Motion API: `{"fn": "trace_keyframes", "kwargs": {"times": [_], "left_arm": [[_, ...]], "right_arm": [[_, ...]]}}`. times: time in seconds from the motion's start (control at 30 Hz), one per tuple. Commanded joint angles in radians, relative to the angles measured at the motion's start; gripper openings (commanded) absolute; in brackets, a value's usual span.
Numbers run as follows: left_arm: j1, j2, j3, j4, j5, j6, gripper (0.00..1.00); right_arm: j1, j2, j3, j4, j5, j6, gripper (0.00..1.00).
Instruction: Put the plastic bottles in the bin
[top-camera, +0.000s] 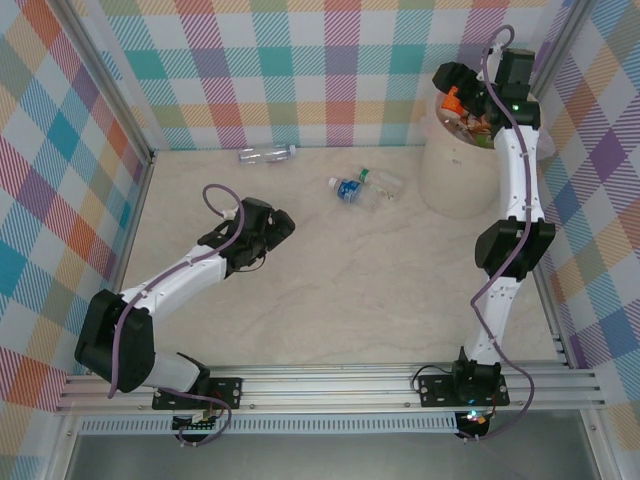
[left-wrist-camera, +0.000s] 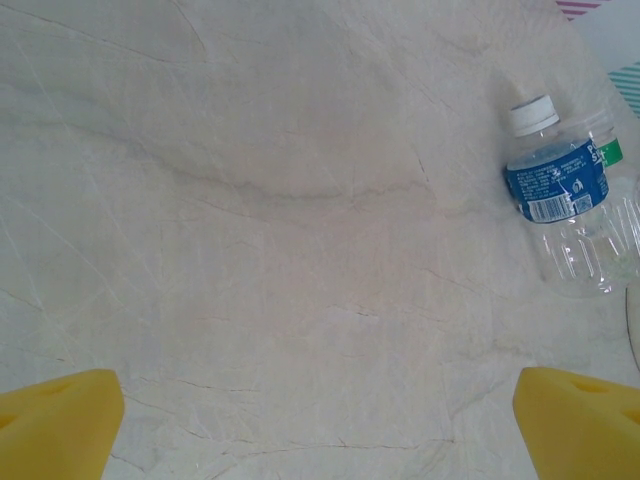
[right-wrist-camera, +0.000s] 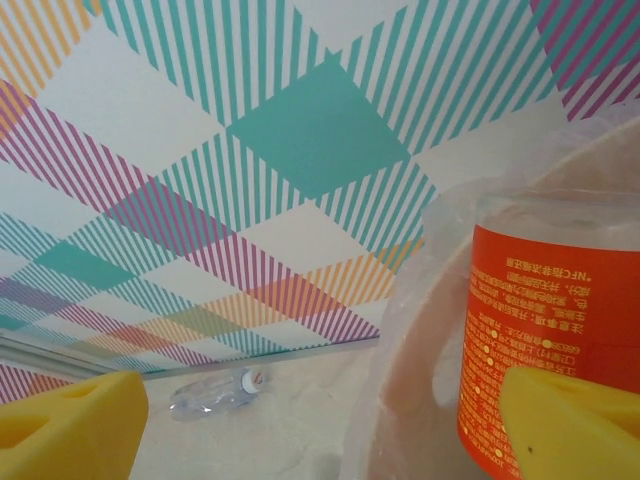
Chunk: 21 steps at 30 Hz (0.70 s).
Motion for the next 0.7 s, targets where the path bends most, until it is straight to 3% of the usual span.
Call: {"fn": "trace_keyframes", "kwargs": {"times": [0.0,0.27,0.47,0.67], "left_arm": [[0.013,0.022,0.005,-0.028,-0.013,0.014,1.00],[0.014,0.038,0.020,-0.034,-0.005,0.018,1.00],[0.013,0.041,0.019,-0.028,0.005,0.014,1.00],[0.013,0.011,-0.003,-0.017,0.012,0.014,1.00]], "right_arm": [[-0.001,0.072,0.020,-0.049,0.074,0.027,0.91],[-0.001,0.066,0.058,-0.099,0.154,0.020,0.91],[-0.001,-0.013,0.051,-0.087,0.078,0.003,0.93],[0.013,-0.176,-0.139,-0.059,0.064,-0.037,0.97]]}}
